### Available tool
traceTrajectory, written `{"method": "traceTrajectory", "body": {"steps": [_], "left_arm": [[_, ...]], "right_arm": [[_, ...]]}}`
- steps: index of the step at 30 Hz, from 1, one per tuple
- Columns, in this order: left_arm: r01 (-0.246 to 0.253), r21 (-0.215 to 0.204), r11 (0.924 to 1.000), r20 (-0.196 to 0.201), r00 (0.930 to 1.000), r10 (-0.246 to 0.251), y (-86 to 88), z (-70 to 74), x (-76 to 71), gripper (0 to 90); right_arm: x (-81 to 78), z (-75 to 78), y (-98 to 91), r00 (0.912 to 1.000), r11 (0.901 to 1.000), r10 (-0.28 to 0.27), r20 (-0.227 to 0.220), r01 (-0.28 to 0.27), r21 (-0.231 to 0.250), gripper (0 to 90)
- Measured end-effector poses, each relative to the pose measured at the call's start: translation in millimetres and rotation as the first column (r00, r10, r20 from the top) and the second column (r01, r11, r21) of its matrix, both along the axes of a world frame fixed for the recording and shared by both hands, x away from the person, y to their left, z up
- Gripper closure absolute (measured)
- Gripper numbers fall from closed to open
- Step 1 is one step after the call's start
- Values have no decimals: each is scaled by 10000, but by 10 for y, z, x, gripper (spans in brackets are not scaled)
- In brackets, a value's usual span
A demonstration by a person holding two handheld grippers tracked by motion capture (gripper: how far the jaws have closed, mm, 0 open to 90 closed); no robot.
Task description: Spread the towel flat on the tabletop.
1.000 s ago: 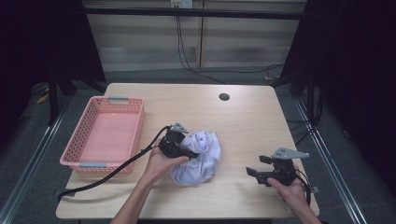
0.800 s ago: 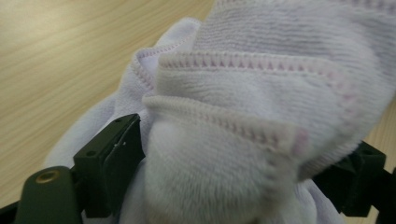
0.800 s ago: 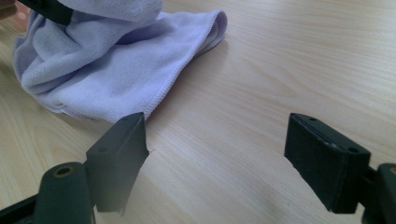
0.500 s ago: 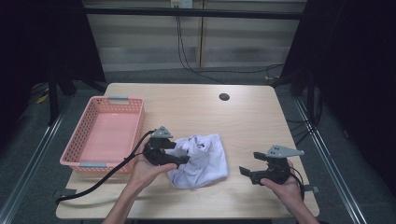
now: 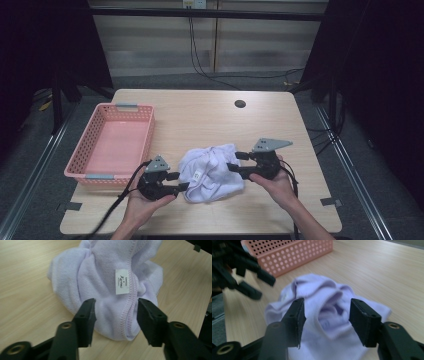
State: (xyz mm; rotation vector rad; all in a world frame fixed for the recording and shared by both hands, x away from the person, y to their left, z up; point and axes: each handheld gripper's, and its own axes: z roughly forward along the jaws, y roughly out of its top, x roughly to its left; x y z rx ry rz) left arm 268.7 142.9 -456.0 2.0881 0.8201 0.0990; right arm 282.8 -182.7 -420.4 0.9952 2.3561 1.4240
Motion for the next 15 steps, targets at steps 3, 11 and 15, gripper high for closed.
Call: {"method": "traceTrajectory", "body": {"steps": [3,11,15], "left_arm": [[-21,103,9999,57,10000,20,-77,-39,129,433],[183,244,9995,-207,9996,-178,-357,-179,390,383],[20,159,9999,63,10000,-21,-301,-170,386,701]], "right_arm": [[148,19,182,9992,9992,399,-38,-399,38,560],[254,-297,420,9949,9946,820,-581,-854,-590,496],[245,-409,448,9947,9947,697,-763,-751,-708,659]]}}
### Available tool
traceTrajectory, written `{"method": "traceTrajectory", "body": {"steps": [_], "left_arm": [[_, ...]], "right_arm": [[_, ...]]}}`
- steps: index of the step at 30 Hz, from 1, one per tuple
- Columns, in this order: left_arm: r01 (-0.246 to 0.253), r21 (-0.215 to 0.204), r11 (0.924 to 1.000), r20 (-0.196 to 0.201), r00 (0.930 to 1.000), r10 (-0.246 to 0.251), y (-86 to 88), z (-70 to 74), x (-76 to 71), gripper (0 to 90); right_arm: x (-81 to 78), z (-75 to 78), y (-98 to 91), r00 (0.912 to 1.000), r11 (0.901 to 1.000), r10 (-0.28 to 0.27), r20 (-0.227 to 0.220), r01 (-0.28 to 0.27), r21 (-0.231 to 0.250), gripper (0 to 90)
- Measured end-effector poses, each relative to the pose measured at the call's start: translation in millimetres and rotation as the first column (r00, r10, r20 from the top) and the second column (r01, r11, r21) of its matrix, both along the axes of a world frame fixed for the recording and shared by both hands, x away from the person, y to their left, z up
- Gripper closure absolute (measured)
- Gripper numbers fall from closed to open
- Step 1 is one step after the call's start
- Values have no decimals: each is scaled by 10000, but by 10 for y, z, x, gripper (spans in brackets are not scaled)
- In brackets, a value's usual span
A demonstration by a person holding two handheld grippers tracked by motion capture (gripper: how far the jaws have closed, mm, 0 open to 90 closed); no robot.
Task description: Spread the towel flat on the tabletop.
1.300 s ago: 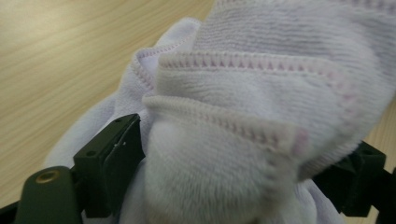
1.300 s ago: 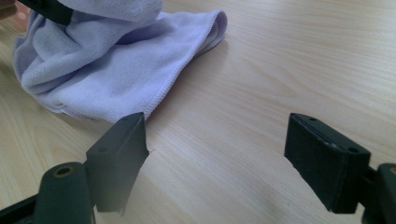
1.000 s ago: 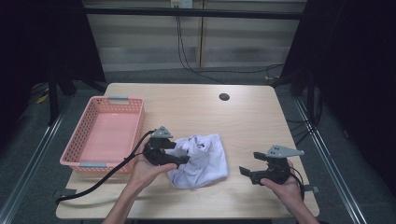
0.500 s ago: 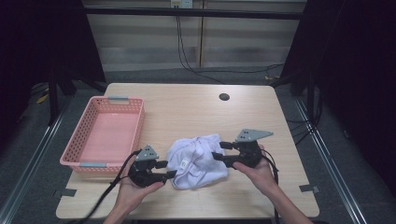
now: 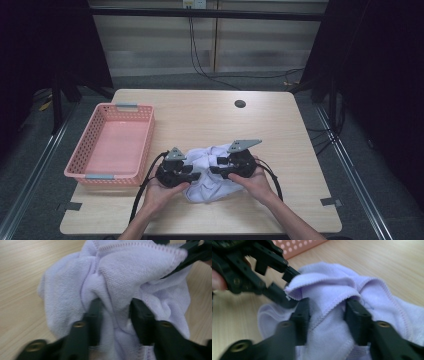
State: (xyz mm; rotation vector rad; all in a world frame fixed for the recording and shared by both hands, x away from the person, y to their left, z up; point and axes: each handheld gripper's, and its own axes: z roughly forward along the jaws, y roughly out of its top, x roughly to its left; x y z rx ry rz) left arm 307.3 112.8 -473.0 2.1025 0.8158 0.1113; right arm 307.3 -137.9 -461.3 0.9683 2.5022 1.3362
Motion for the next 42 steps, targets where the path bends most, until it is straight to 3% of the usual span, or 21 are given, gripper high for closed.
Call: {"method": "traceTrajectory", "body": {"steps": [1,2,5,8,10,11,16,20,25,26,27,28,29,32,33,35,36,37,38,39,42], "left_arm": [[-38,-428,9991,-58,10000,36,70,10,13,833],[-38,-428,9991,-58,10000,36,70,10,13,876],[-596,-965,9935,119,9981,610,195,93,17,888],[-744,-1226,9897,39,9971,754,248,118,37,890],[-795,-1300,9883,29,9967,806,266,125,38,891],[-911,-1360,9865,73,9956,929,293,139,36,891],[-1334,-1342,9819,29,9908,1350,396,168,27,893],[-1479,-999,9840,-267,9889,1459,524,106,28,893],[-1123,-1086,9877,-302,9935,1096,444,120,10,845],[-993,-1126,9887,-273,9949,968,411,151,16,724],[-804,-1201,9895,25,9967,813,360,215,25,681],[-804,-1201,9895,25,9967,813,360,215,25,650],[-968,-1510,9838,420,9937,1042,336,299,23,601],[-744,-1737,9820,401,9958,825,316,332,46,536],[-695,-1506,9861,536,9955,784,262,299,54,486],[-550,-1233,9908,528,9967,619,212,252,65,478],[-446,-1002,9940,422,9979,490,163,199,78,464],[-232,-475,9986,70,9997,235,86,89,112,448],[-232,-475,9986,70,9997,235,86,89,112,431],[-134,-198,9997,-297,9995,128,14,-30,139,403],[48,117,9999,-343,9994,-44,-61,-91,132,378]], "right_arm": [[-9,7,8,9993,9990,-249,281,259,-351,752],[-9,7,8,9993,9990,-249,281,259,-351,752],[19,108,-112,9970,9975,-706,332,706,0,788],[42,154,-229,9929,9938,-1107,435,1104,89,796],[45,170,-257,9918,9927,-1203,442,1200,90,796],[46,219,-353,9895,9897,-1389,399,1373,401,795],[10,283,-561,9807,9824,-1858,609,1841,327,795],[-95,257,-946,9610,9627,-2704,581,2705,75,794],[-194,151,-1178,9553,9536,-2934,353,2951,-602,738],[-219,130,-1218,9551,9528,-2946,315,2961,-672,642],[-251,158,-1254,9497,9491,-3092,499,3114,-464,584],[-251,158,-1254,9497,9491,-3092,499,3114,-464,584],[-274,257,-1242,9526,9546,-2976,637,2975,118,530],[-283,351,-1165,9591,9622,-2719,791,2700,346,550],[-281,384,-1023,9725,9755,-2193,786,2173,343,552],[-278,384,-958,9751,9782,-2074,781,2059,277,559],[-243,331,-784,9878,9883,-1477,498,1454,466,552],[-228,300,-727,9896,9901,-1372,426,1356,372,528],[-228,300,-727,9896,9901,-1372,426,1356,372,528],[-168,167,-586,9916,9917,-1253,325,1261,-243,445],[-118,38,-534,9925,9919,-1221,-102,1217,-359,356]]}}
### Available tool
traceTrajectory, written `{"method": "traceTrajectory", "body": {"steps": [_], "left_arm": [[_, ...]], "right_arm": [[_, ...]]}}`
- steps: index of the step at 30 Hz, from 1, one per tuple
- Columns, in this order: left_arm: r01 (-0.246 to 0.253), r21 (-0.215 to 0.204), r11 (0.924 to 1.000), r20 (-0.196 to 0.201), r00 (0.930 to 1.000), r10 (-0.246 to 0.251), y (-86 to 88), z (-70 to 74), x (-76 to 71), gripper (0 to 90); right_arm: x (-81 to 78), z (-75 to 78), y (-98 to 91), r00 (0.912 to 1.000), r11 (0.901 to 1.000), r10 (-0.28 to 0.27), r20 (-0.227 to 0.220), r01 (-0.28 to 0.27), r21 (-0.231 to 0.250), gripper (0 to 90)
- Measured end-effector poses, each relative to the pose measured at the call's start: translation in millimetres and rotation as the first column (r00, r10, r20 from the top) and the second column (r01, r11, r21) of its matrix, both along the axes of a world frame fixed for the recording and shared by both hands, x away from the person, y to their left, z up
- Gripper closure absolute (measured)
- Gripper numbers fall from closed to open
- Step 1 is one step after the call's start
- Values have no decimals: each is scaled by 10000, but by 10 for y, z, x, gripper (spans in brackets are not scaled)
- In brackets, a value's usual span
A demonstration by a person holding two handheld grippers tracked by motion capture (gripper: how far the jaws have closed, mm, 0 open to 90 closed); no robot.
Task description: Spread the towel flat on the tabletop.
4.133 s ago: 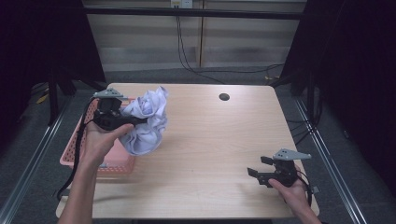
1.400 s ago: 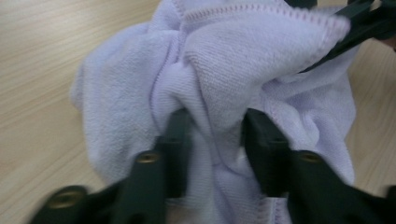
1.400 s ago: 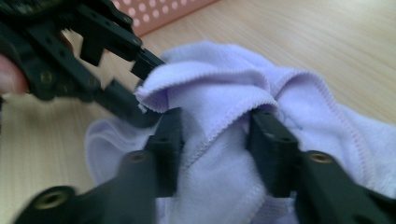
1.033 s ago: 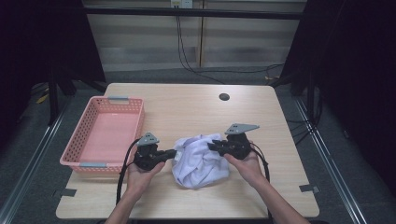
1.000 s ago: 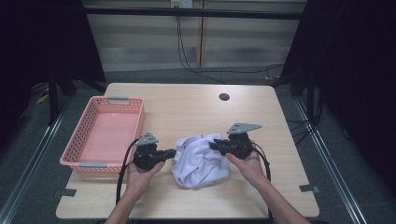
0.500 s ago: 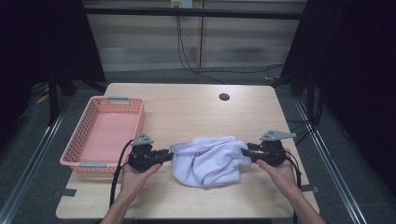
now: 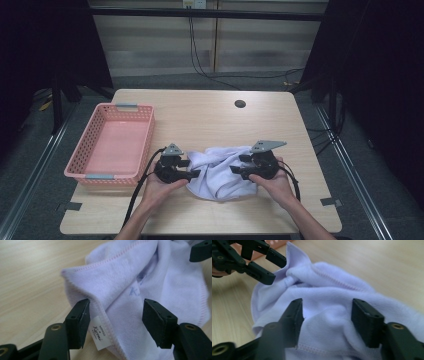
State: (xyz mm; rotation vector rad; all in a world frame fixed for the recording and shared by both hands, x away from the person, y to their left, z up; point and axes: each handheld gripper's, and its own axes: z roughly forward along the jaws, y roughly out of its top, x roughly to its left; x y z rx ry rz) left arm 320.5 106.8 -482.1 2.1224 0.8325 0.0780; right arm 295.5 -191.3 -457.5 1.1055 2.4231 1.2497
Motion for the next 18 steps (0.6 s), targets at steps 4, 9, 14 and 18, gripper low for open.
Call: {"method": "traceTrajectory", "body": {"steps": [4,9,14,18], "left_arm": [[533,632,9966,-183,9985,-522,-187,-119,-25,380],[303,1137,9931,305,9990,-340,-201,-94,-47,812],[127,-588,9982,39,9999,-125,26,122,-55,822],[171,-1858,9824,288,9995,-120,202,402,-122,823]], "right_arm": [[-7,-192,82,9998,9975,179,-49,-182,-681,305],[-45,-215,134,9986,9837,-349,385,411,-1749,633],[9,6,-129,9877,9877,-1417,666,1456,-576,774],[79,261,-383,9746,9787,-2040,929,2008,428,783]]}}
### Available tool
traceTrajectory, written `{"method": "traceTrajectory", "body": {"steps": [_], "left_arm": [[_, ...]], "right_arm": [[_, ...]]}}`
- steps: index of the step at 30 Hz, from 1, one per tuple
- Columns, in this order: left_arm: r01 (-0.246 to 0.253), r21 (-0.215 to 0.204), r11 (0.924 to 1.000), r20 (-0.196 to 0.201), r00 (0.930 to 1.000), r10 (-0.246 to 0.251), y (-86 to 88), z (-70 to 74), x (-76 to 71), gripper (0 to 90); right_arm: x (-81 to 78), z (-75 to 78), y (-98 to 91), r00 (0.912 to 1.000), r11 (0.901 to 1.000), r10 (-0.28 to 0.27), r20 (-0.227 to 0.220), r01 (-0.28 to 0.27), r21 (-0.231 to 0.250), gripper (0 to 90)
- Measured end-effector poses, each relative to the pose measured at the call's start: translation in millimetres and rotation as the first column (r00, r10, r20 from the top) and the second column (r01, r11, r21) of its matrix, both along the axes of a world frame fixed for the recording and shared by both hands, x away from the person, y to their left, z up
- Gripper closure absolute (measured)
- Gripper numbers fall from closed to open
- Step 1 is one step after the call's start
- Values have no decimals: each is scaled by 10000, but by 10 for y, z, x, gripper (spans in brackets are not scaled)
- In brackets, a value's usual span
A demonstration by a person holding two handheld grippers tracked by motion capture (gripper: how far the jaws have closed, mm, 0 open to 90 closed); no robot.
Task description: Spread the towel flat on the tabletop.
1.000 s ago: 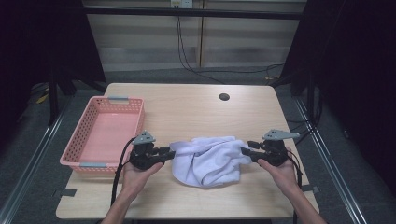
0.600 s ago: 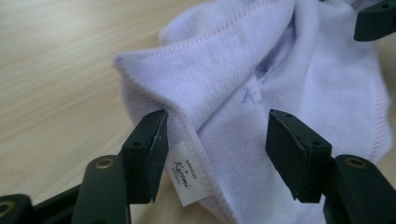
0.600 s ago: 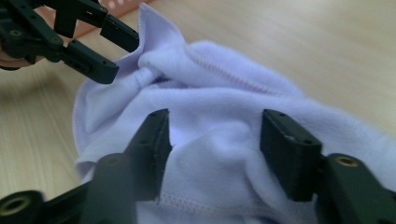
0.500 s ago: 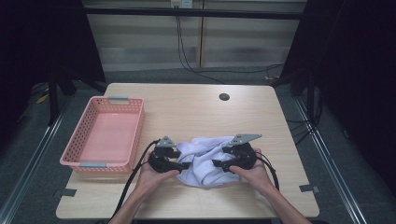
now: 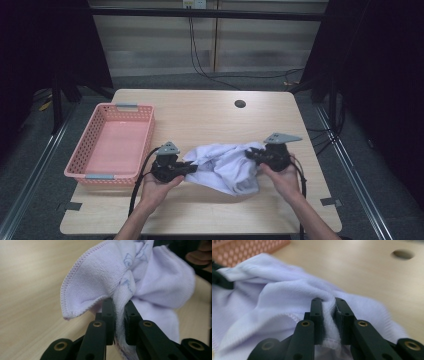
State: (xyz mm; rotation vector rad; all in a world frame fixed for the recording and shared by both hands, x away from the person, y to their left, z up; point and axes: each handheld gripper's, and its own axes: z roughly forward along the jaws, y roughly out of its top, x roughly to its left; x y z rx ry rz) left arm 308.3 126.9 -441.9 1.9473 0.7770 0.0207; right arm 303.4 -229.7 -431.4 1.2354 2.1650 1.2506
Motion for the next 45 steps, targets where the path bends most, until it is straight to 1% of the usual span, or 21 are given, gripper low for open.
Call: {"method": "traceTrajectory", "body": {"steps": [4,5,6,8,12,16,18,21,22,23,25,26,27,28,29,31,35,36,40,42,45], "left_arm": [[193,-1017,9946,384,9991,-154,127,353,-172,824],[193,-1017,9946,384,9991,-154,127,353,-172,824],[303,-964,9949,770,9968,-229,140,480,-284,824],[308,-929,9952,947,9953,-220,172,564,-366,824],[365,-1251,9915,1008,9946,-239,268,615,-454,824],[178,-1918,9813,600,9982,-64,427,626,-478,824],[-134,-1801,9836,658,9975,256,539,608,-477,824],[-580,-1753,9828,367,9972,654,619,509,-439,823],[-758,-1621,9839,274,9963,813,646,447,-412,822],[-1050,-1349,9853,-76,9945,1049,706,322,-358,821],[-1339,-1170,9841,-387,9907,1302,748,230,-330,819],[-1193,-1120,9865,-741,9910,1114,779,120,-306,743],[-1193,-1120,9865,-741,9910,1114,779,120,-306,663],[-1277,-776,9888,-839,9891,1211,770,77,-303,663],[-1144,-691,9910,-751,9912,1092,738,63,-311,551],[-1113,-556,9922,-591,9924,1080,706,91,-309,493],[-930,-488,9945,-467,9948,908,646,111,-285,488],[-768,-132,9970,-347,9965,763,604,93,-271,501],[-400,392,9984,-619,9972,424,465,-75,-195,525],[-253,802,9965,-742,9967,313,411,-194,-145,533],[-354,1095,9934,-775,9960,441,413,-286,-104,549]], "right_arm": [[140,367,-244,9959,9967,-717,559,695,412,787],[140,367,-244,9959,9967,-717,559,695,412,787],[236,529,-311,9921,9945,-966,804,928,493,787],[323,642,-351,9883,9922,-1178,970,1132,525,787],[489,801,-416,9824,9883,-1479,1141,1426,534,787],[738,1013,-510,9704,9803,-1966,1403,1918,472,788],[950,1143,-571,9606,9723,-2336,1506,2300,408,785],[1082,1158,-596,9621,9720,-2340,1398,2282,565,771],[1165,1130,-584,9607,9710,-2386,1418,2379,219,771],[1283,1016,-559,9520,9596,-2716,1412,2791,-357,769],[1325,960,-565,9503,9558,-2807,1349,2896,-513,763],[1425,787,-631,9538,9538,-2886,833,2940,-618,737],[1425,787,-631,9538,9538,-2886,833,2940,-618,737],[1441,734,-644,9563,9558,-2819,778,2869,-646,700],[1433,597,-619,9667,9663,-2507,505,2531,-474,648],[1366,528,-542,9744,9746,-2215,377,2225,-255,583],[1205,471,-391,9867,9874,-1571,422,1577,-107,523],[1014,416,-242,9955,9961,-875,350,879,-116,481],[734,301,-72,9999,9999,-17,160,19,-162,455],[498,124,23,9980,9983,566,-267,-568,-102,432],[370,17,74,9940,9956,932,-577,-933,11,425]]}}
